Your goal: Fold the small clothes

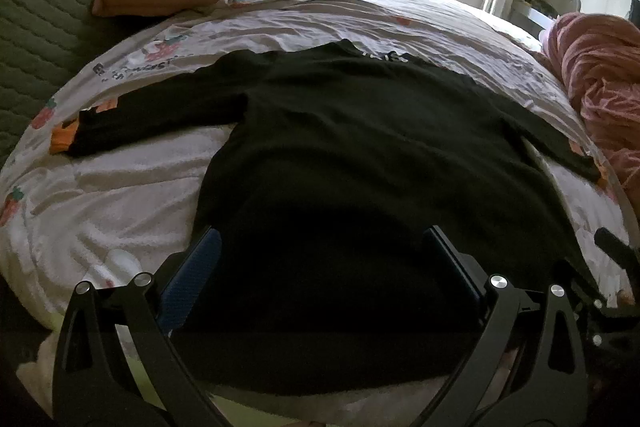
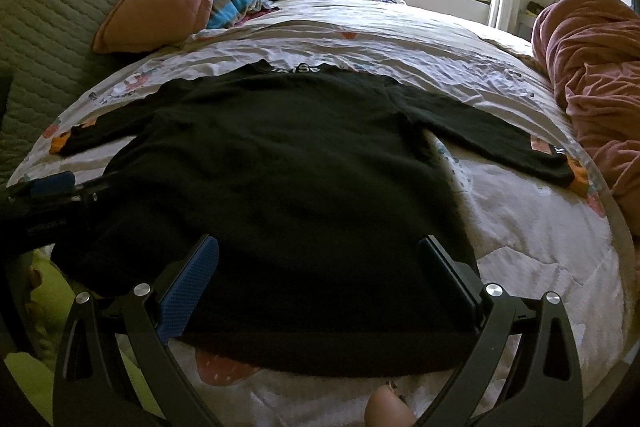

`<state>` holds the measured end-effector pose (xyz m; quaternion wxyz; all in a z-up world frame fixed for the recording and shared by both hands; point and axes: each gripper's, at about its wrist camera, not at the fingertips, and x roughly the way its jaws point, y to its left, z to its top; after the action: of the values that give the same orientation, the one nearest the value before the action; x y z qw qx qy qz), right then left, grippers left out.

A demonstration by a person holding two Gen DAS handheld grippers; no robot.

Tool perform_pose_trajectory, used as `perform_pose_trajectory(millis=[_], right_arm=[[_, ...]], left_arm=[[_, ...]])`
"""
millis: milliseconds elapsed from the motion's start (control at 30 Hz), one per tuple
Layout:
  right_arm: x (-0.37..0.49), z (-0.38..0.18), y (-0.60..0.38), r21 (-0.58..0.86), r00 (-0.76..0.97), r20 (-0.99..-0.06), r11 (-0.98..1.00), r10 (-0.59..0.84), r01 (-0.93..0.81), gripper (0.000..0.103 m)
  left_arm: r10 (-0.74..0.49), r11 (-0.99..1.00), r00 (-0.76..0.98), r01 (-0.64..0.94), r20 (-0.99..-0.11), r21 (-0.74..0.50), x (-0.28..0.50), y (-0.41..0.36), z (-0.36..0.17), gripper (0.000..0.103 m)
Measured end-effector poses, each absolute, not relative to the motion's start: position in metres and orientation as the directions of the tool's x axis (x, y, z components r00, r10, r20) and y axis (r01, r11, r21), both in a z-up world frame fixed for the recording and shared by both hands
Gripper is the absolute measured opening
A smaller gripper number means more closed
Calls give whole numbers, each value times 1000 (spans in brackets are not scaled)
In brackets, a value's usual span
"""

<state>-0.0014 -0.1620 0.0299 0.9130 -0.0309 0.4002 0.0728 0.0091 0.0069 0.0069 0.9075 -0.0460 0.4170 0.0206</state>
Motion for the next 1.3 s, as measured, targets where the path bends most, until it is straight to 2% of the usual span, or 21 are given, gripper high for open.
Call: perform_pose_trajectory(millis=[700, 900, 1300], right_arm=[[67, 35, -179, 49, 701, -707, 995, 94, -84, 99], [98, 39, -195, 77, 698, -712, 997, 76, -29, 99], [143, 42, -231, 106, 695, -718, 993, 38, 55, 99]], left_arm=[[8, 992, 599, -104, -801, -68, 71, 12, 1, 94], [-12, 986, 625, -121, -780, -112, 88, 20, 12, 94], [-20, 986, 633, -116, -774, -120, 128, 22, 31, 94]])
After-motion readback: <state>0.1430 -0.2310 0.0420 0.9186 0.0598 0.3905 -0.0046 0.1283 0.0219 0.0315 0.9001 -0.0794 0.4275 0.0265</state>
